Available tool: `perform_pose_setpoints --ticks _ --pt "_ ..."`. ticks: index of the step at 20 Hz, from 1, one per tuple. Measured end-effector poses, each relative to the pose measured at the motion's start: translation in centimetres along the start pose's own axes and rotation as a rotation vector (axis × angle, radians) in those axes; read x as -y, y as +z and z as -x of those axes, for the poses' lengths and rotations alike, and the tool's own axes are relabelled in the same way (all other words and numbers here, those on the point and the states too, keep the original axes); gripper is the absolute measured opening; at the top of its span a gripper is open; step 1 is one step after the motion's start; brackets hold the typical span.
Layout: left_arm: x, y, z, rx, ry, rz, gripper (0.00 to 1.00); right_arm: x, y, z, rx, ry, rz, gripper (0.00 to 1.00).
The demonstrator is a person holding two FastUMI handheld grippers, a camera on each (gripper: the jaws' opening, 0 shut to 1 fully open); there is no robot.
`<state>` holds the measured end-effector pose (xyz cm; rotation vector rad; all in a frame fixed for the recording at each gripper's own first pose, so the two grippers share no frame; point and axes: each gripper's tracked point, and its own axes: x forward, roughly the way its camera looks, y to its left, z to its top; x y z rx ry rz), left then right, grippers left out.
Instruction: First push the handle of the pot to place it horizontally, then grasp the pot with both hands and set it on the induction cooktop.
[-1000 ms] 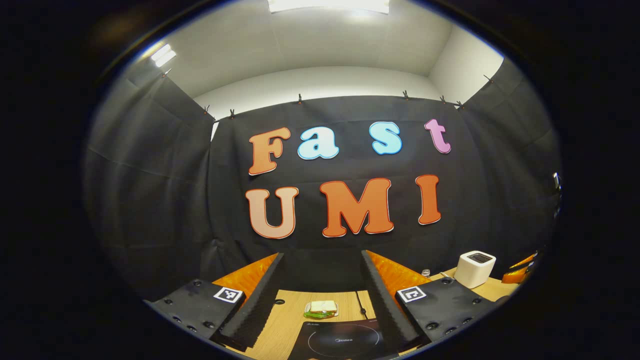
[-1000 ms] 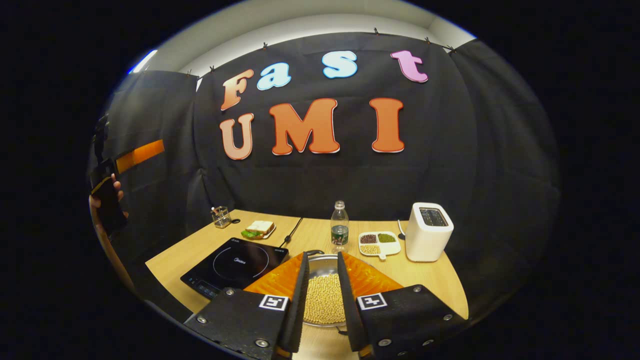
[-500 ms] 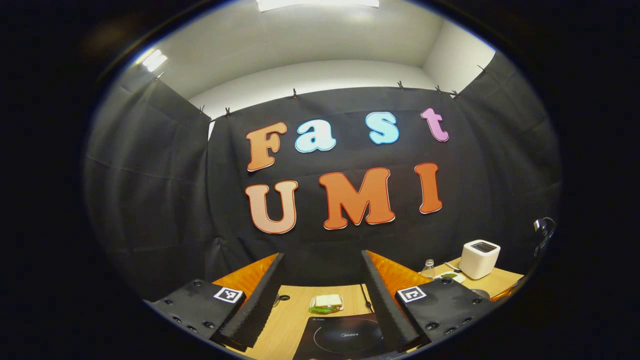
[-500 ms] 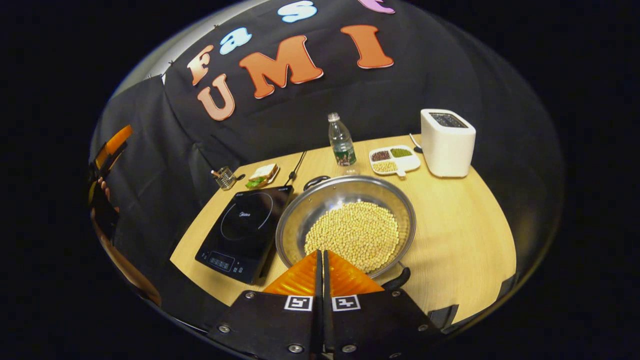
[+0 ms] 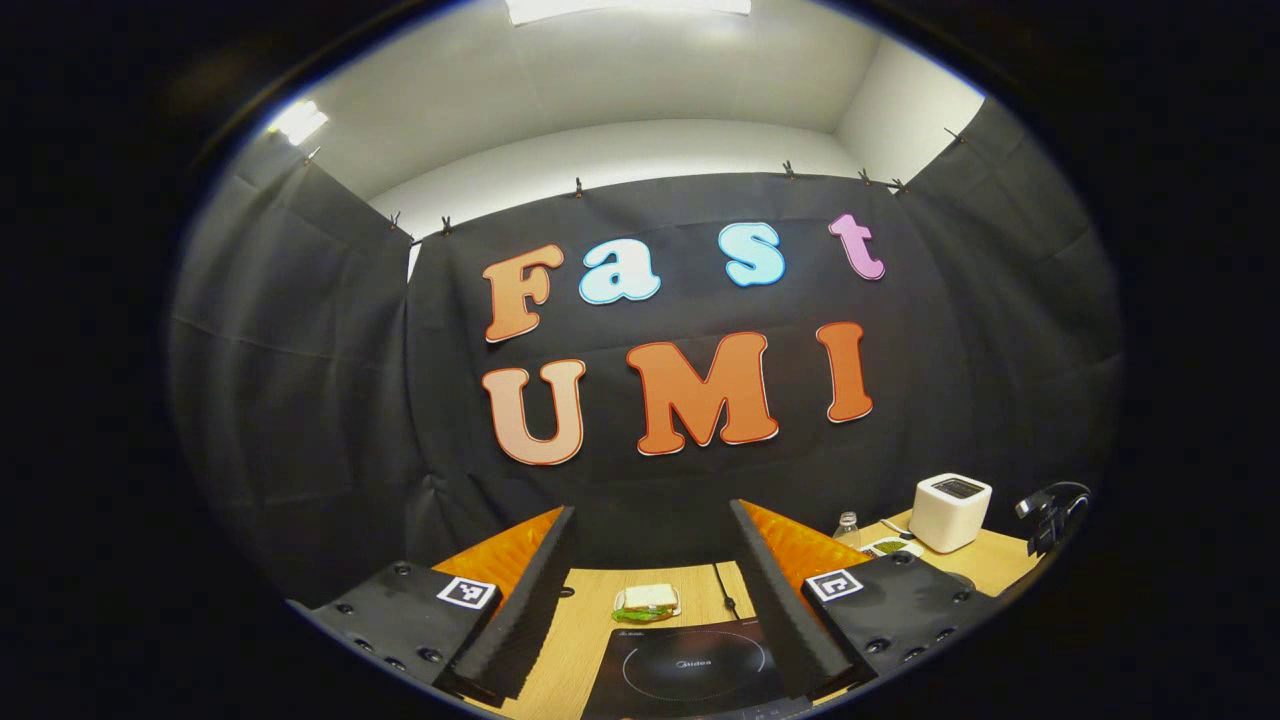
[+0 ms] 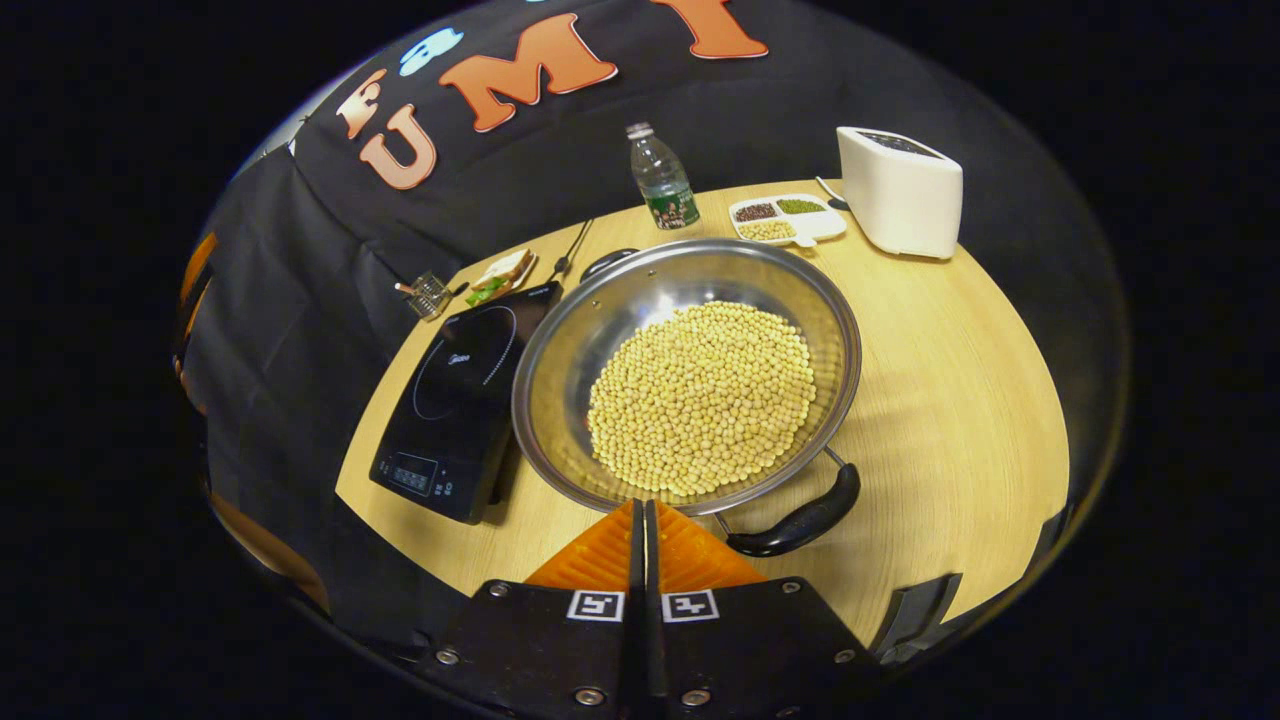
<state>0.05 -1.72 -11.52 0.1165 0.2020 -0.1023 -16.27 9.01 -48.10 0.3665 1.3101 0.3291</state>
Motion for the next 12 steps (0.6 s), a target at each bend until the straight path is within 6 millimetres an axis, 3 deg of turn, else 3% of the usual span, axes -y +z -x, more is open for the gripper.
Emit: perform_pose_setpoints --ticks 2,6,9,12 --pt "-0.7 -0.3 -0.1 0.002 0.013 0.008 1.0 -1.0 -0.2 0.8 -0.027 0.045 -0.039 0.0" --pt "-1.1 -1.1 0.0 -0.015 0.012 0.019 1.0 -0.9 -1.5 0.4 -0.053 0.013 -0.019 0.0" --pt "-1.4 -1.6 -0.4 -0.023 0.01 0.029 0.97 0.0 -2.8 -0.3 -0.102 -0.02 -0.025 0.0" --pt "-1.2 -2.1 -0.7 -0.031 0.003 0.041 1.0 0.7 -2.7 -1.1 -0.12 -0.016 -0.088 0.0"
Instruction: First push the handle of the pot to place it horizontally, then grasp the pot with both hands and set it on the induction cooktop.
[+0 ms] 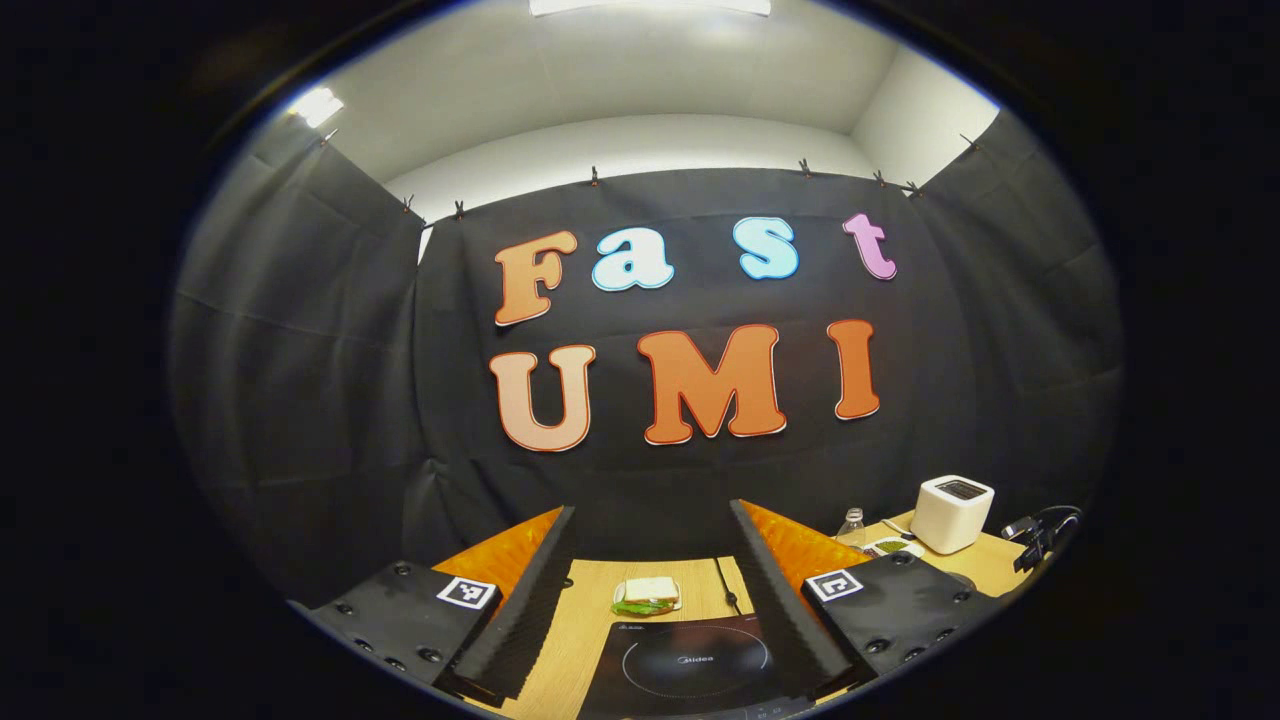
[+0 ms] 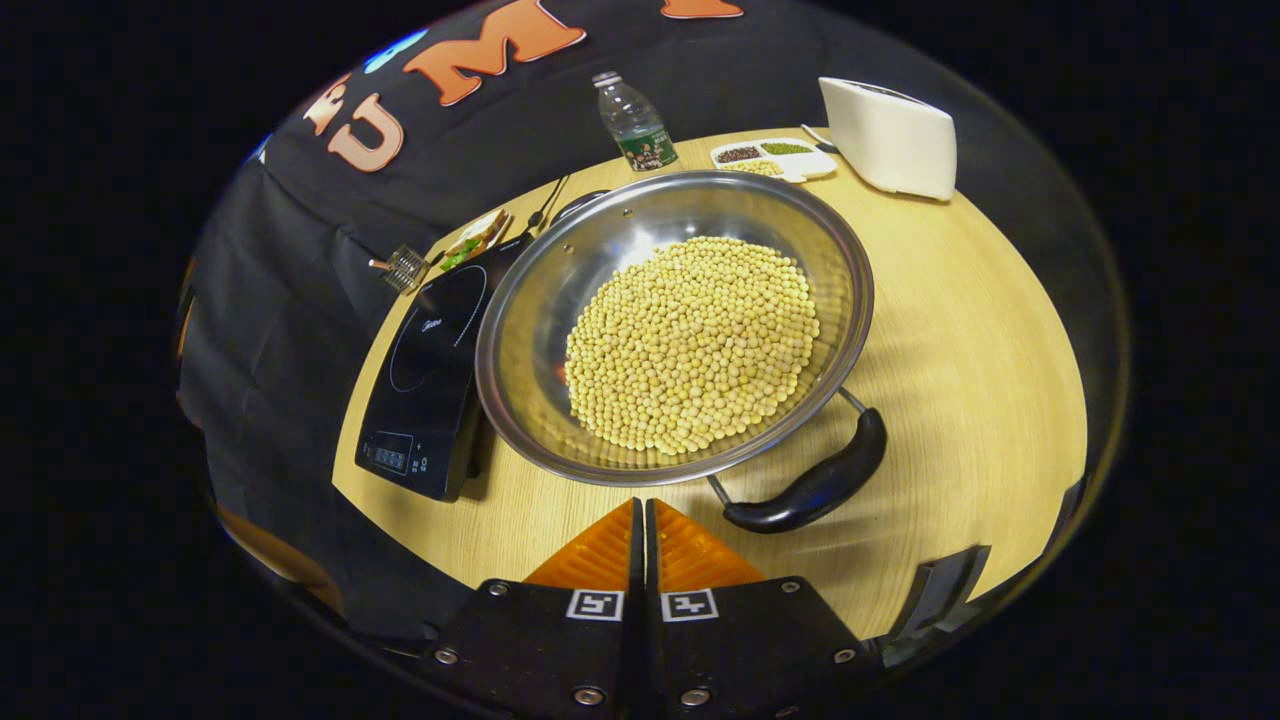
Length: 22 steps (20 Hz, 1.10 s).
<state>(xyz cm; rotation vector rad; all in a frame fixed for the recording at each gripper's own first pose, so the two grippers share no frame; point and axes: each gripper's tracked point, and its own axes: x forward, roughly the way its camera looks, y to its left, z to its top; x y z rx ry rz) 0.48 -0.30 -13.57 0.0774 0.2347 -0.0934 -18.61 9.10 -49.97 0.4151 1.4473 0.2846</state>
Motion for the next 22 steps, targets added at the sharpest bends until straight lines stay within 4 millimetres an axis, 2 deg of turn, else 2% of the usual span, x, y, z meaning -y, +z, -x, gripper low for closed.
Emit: perform_pose_setpoints --ticks 2,7,8,10,11,14,15,17,18,22 --pt "-0.2 -0.4 -0.2 -0.007 0.002 -0.001 1.0 0.1 0.5 0.3 -0.012 0.026 -0.053 0.0" --pt "-0.3 -1.2 -0.7 -0.024 0.007 0.013 1.0 0.4 0.8 -0.6 -0.03 0.049 -0.087 0.0" --pt "-0.3 -1.4 -0.8 -0.027 0.006 0.015 0.97 0.6 0.8 -0.6 -0.032 0.047 -0.091 0.0" --pt "-0.3 -1.6 -1.0 -0.031 0.008 0.014 1.0 1.1 1.1 -0.7 -0.033 0.036 -0.094 0.0" --pt "-0.4 -1.7 -1.1 -0.034 0.009 0.013 0.97 1.5 1.3 -0.7 -0.033 0.027 -0.097 0.0" --pt "-0.5 -2.2 -1.2 -0.042 0.009 0.018 0.97 4.1 1.7 -1.4 -0.021 -0.058 -0.107 0.0" --pt "-0.6 -2.1 -1.3 -0.041 0.012 0.017 1.0 4.8 1.9 -1.5 -0.025 -0.074 -0.125 0.0" --pt "-0.9 -2.1 -1.5 -0.037 0.018 0.013 1.0 5.2 2.4 -1.3 -0.027 -0.07 -0.164 0.0" --pt "-1.1 -2.2 -1.5 -0.036 0.022 0.012 0.97 5.8 2.7 -1.3 -0.021 -0.085 -0.162 0.0" --pt "-1.0 -2.8 -2.0 -0.045 0.018 0.014 0.97 7.9 4.3 -0.6 0.02 -0.136 -0.189 0.0"
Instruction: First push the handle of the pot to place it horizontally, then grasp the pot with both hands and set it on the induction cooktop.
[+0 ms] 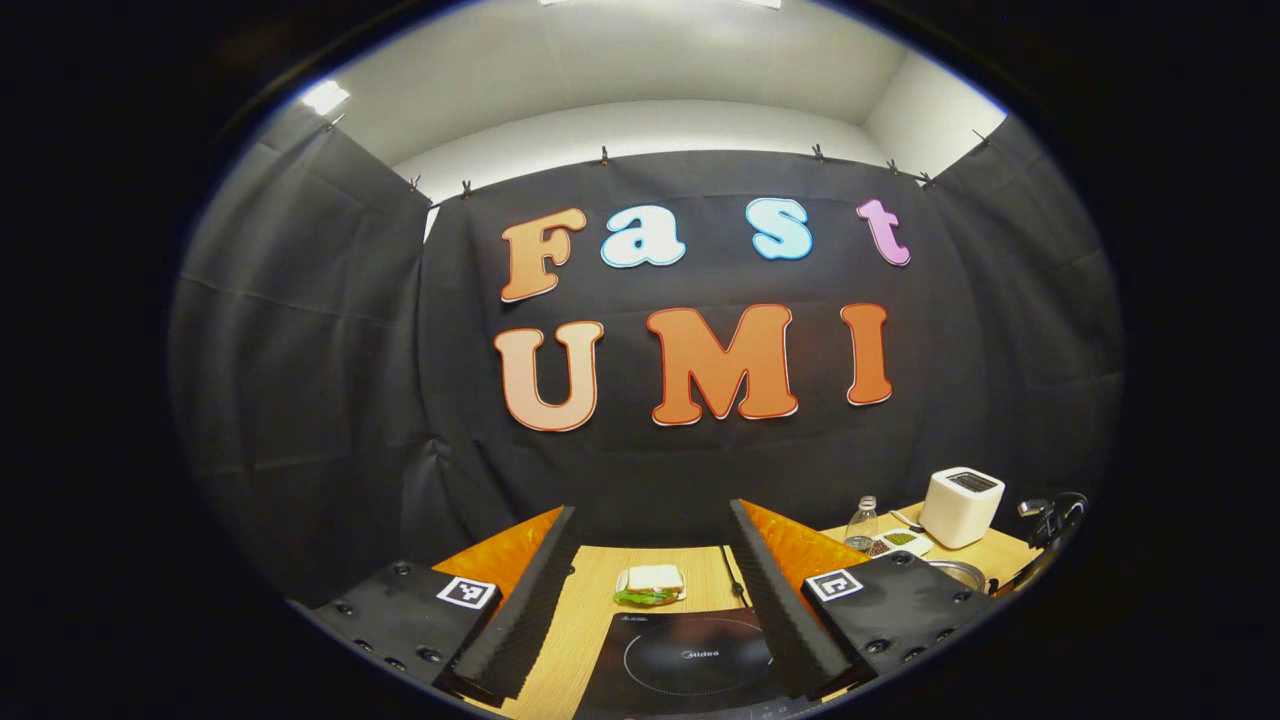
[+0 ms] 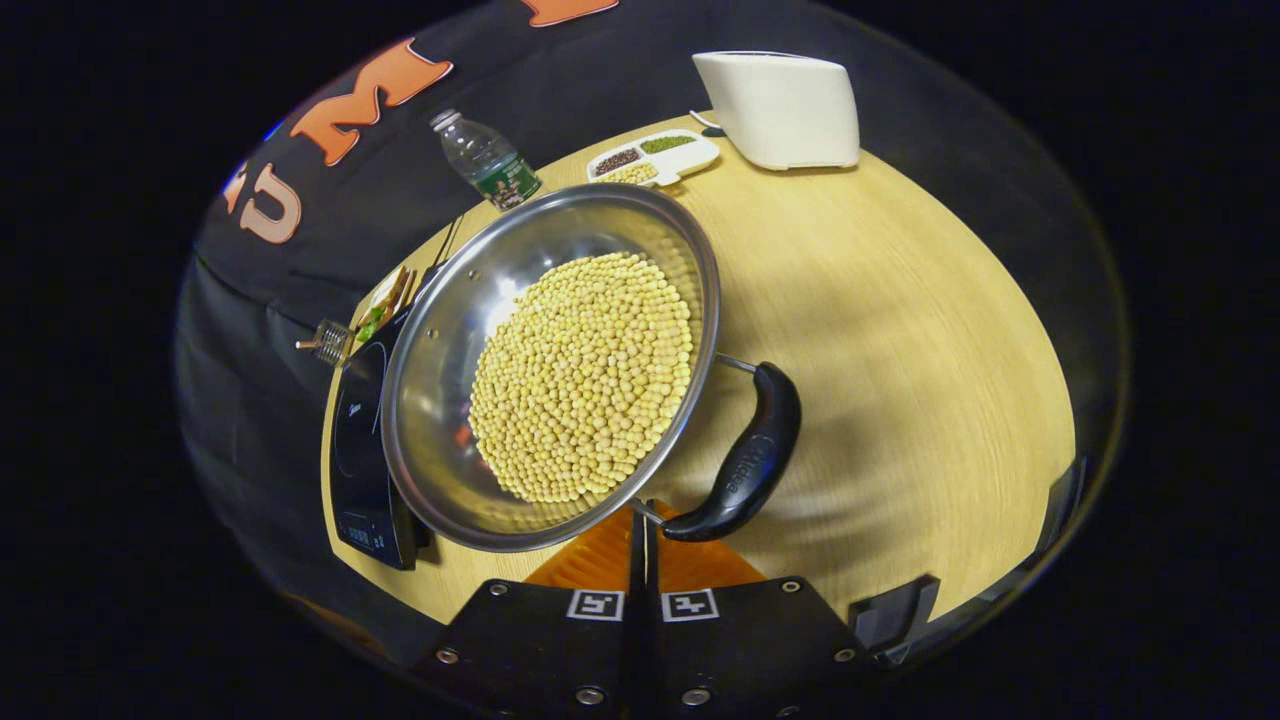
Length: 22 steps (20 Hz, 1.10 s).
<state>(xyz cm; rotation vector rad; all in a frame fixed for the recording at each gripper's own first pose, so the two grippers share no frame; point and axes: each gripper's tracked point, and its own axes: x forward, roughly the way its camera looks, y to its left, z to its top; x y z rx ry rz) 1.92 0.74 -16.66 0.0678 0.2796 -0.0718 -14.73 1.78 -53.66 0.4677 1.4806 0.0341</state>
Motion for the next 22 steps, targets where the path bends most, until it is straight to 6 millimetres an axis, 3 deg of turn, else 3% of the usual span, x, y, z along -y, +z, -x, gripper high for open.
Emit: perform_pose_setpoints --ticks 3,10,11,15,22 --pt "0.1 -0.1 -0.3 -0.003 -0.004 0.002 1.0 1.0 1.8 0.2 0.039 -0.013 -0.046 0.0" --pt "2.4 0.8 -0.8 0.008 -0.04 -0.003 0.97 2.3 5.4 -0.5 0.049 -0.016 -0.111 0.0" --pt "2.5 0.7 -0.9 0.006 -0.042 0.002 1.0 2.4 5.8 -0.7 0.047 -0.016 -0.114 0.0" --pt "3.0 -0.4 -0.9 -0.024 -0.052 0.008 0.97 2.6 7.5 -0.9 0.062 -0.027 -0.118 0.0" --pt "1.2 -1.9 -0.7 -0.056 -0.026 0.01 1.0 3.6 10.6 -2.0 0.092 -0.074 -0.135 0.0"
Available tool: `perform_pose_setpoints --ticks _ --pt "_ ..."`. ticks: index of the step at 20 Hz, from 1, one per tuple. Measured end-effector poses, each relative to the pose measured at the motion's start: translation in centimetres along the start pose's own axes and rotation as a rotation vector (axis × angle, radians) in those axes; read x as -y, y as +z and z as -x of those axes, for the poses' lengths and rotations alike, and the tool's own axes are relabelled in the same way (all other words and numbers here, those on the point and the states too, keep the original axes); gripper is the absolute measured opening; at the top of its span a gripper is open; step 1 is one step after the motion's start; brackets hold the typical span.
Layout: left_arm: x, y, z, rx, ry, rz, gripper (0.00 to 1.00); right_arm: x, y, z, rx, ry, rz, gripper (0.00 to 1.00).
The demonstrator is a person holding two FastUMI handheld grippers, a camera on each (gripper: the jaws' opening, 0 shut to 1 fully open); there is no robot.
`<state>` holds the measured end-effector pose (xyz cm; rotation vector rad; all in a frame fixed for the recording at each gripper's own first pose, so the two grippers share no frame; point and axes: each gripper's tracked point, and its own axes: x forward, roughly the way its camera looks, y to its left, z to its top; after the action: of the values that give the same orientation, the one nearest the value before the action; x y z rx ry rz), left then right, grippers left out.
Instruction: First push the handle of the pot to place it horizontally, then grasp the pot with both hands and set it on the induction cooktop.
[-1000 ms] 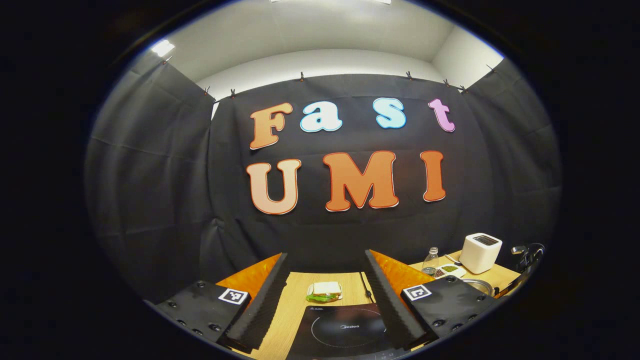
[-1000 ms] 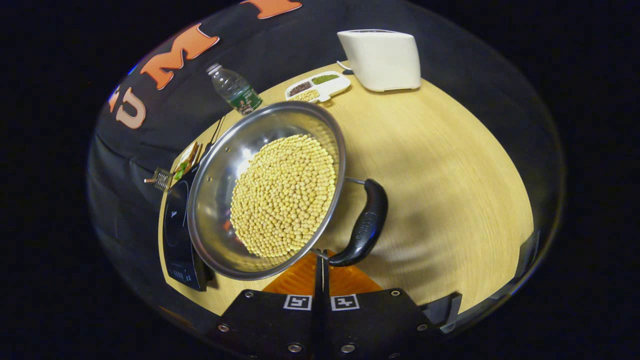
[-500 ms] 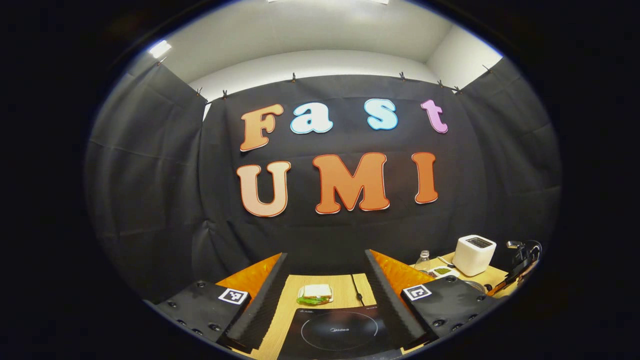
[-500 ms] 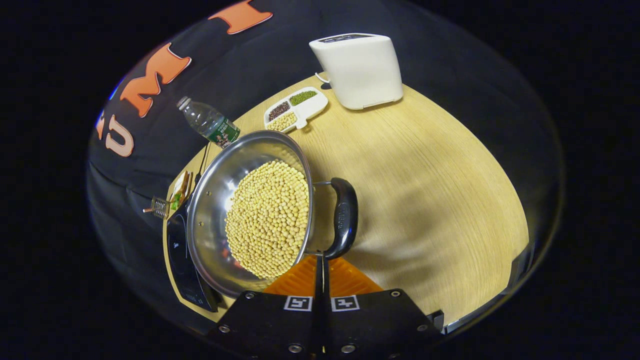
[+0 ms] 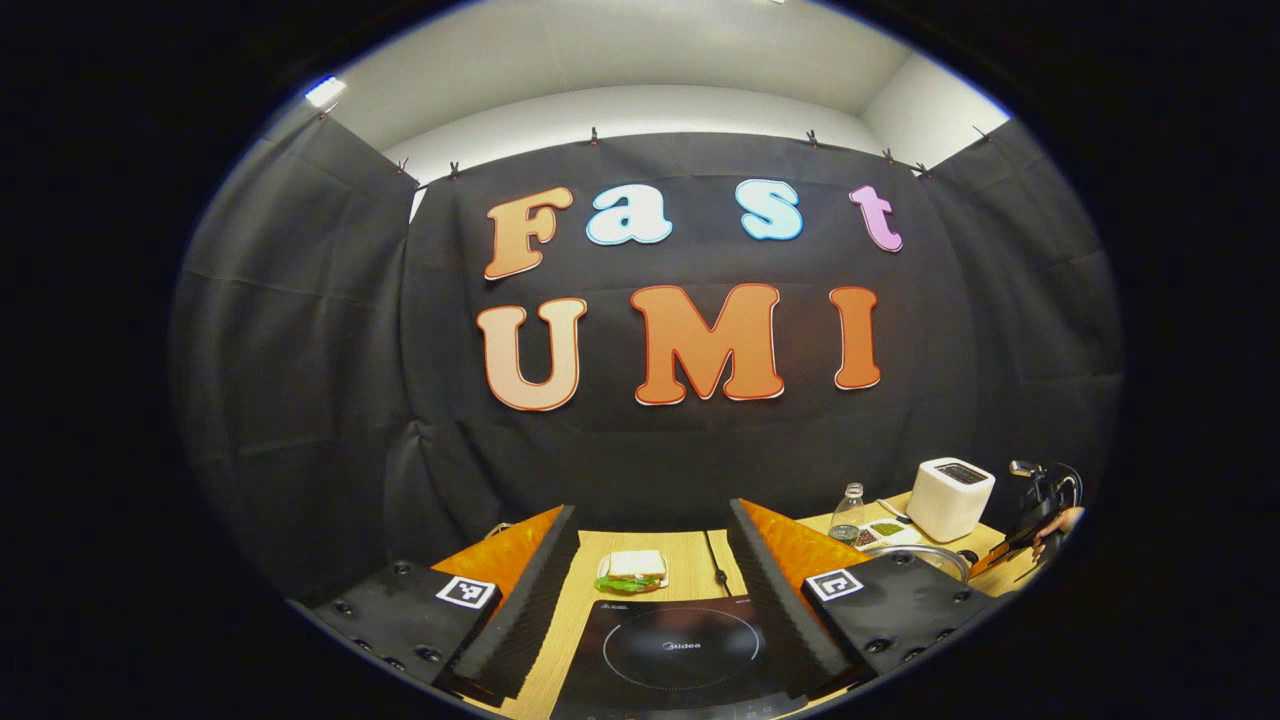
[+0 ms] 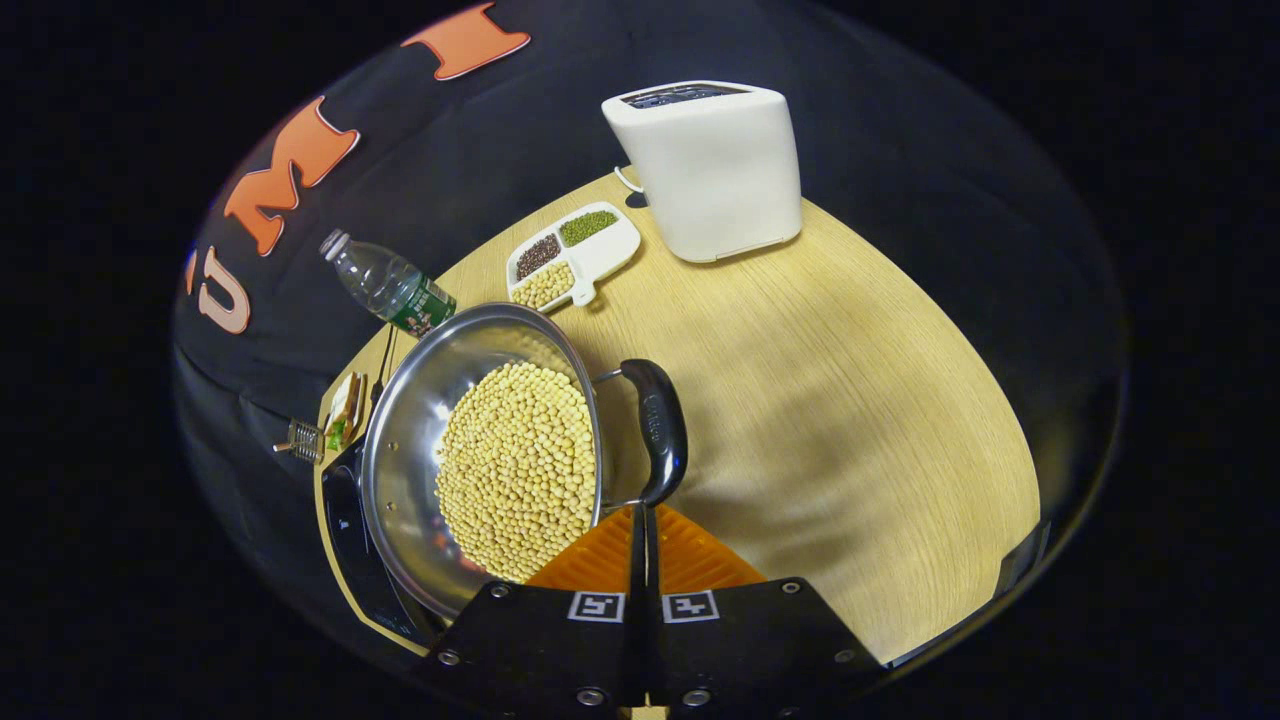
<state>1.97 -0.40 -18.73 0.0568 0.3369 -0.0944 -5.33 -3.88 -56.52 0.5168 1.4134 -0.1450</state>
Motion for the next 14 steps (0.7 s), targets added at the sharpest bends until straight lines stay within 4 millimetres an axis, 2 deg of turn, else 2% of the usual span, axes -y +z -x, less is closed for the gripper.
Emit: perform_pose_setpoints --ticks 1,2,7,8,11,14 --pt "-0.3 -0.2 -0.1 -0.002 0.006 -0.001 0.97 0.1 0.5 -0.2 0.008 -0.014 0.01 0.0" --pt "-0.6 -0.2 0.0 -0.004 0.012 0.001 1.0 0.2 1.0 -0.4 0.015 -0.028 0.011 0.0" --pt "-1.4 -1.3 0.0 -0.021 0.026 0.005 1.0 -0.4 3.3 -0.8 0.045 -0.071 0.027 0.0" --pt "-1.5 -1.4 0.0 -0.025 0.028 0.008 0.97 -0.5 3.8 -0.9 0.049 -0.077 0.027 0.0" --pt "-1.7 -2.0 -0.1 -0.037 0.029 0.018 1.0 -1.0 5.4 -1.0 0.084 -0.087 0.021 0.0" --pt "-1.6 -2.4 -0.3 -0.048 0.023 0.041 0.89 -1.0 6.6 -1.0 0.111 -0.114 0.049 0.0"
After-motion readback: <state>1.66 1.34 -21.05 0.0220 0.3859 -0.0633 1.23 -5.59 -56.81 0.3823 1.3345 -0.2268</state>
